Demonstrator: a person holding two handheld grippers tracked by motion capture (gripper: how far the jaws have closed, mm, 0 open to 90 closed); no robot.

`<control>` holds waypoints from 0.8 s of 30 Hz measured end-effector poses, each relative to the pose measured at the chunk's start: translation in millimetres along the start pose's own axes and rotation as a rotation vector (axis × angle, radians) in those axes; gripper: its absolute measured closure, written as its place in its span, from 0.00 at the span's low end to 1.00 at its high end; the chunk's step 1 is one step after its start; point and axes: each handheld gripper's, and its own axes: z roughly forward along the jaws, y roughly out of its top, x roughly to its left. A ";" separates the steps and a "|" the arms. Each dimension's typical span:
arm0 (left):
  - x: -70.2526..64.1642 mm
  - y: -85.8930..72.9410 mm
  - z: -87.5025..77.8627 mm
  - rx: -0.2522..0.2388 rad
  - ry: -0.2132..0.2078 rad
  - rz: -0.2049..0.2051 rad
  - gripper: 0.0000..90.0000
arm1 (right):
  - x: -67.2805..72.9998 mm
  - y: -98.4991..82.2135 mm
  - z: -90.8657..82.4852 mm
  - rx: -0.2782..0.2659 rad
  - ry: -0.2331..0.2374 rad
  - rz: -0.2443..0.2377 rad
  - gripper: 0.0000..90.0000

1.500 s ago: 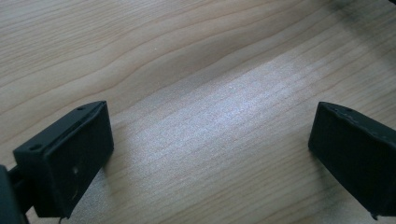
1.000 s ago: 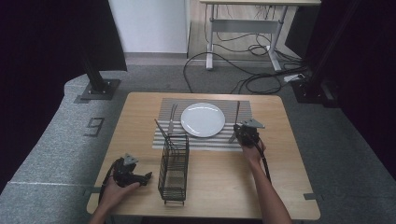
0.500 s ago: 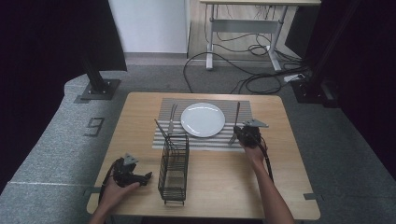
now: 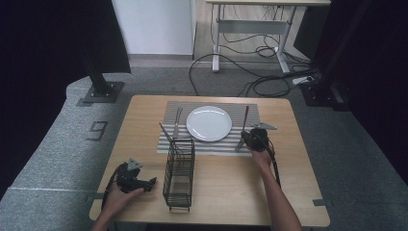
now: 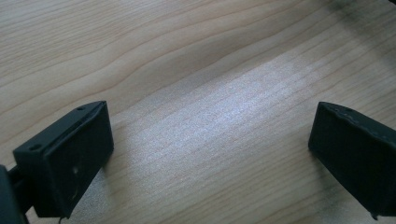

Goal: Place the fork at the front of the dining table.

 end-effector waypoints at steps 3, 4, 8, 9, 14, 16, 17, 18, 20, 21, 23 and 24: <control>0.0 0.0 0.0 0.000 0.000 0.000 0.00 | -0.7 -0.1 2.2 0.004 -0.008 0.003 0.96; 0.0 0.0 0.0 0.000 0.000 0.000 0.00 | -1.3 -0.2 2.9 0.006 -0.009 0.007 0.96; 0.0 0.0 0.0 0.000 0.000 0.000 0.00 | -4.4 -1.1 6.3 0.013 -0.012 0.030 0.95; 0.0 0.0 -0.1 0.000 0.000 0.000 0.00 | -5.0 -1.2 6.9 0.013 -0.011 0.033 0.95; 0.0 0.0 0.0 0.000 0.000 0.000 0.00 | -8.3 -2.0 10.5 0.019 -0.004 0.057 0.95; 0.0 0.0 0.0 0.000 0.000 0.000 0.00 | -10.6 -3.0 11.9 0.020 0.002 0.078 0.95; 0.0 0.0 -0.1 0.000 0.000 0.000 0.00 | -12.3 -3.6 12.6 0.022 0.006 0.094 0.95; 0.0 0.0 -0.1 0.000 0.000 0.000 0.00 | -13.9 -4.3 13.4 0.025 0.008 0.107 0.95; 0.0 0.0 0.0 0.000 0.000 0.000 0.00 | -17.0 -5.9 15.3 0.032 0.007 0.140 0.94; 0.0 0.0 0.0 0.000 0.000 0.000 0.00 | -18.0 -6.5 15.7 0.033 0.010 0.154 0.94; 0.0 0.0 0.0 0.000 0.000 0.000 0.00 | -19.6 -7.4 16.8 0.037 0.012 0.175 0.94; 0.0 0.0 0.0 0.000 0.000 0.000 0.00 | -20.1 -7.8 17.3 0.036 0.012 0.179 0.94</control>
